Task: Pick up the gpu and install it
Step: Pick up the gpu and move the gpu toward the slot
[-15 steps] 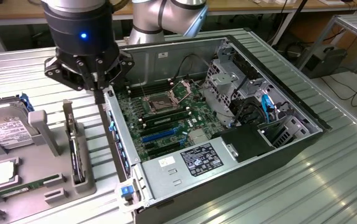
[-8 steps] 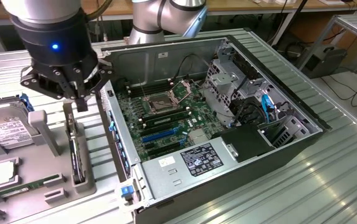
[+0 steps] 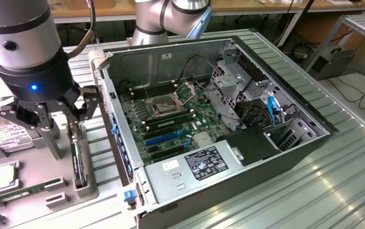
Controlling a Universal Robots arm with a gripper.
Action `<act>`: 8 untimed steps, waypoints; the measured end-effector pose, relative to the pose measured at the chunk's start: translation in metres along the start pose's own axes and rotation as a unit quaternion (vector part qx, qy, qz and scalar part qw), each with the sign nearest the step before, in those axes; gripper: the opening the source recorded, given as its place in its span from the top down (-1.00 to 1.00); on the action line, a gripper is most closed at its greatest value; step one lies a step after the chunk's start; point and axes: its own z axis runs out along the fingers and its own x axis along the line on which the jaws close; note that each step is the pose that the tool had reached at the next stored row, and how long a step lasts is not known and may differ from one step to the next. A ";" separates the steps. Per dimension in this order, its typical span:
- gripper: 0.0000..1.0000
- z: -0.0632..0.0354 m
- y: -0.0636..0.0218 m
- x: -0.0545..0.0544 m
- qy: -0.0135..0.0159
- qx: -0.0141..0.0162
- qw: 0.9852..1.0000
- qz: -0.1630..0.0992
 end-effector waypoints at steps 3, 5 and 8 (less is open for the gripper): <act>0.15 0.0071 -0.0016 0.002 0.000 0.000 1.000 0.000; 0.15 0.0107 -0.0023 0.004 0.000 0.000 1.000 0.000; 0.15 0.0172 -0.0030 0.005 0.000 0.000 1.000 0.000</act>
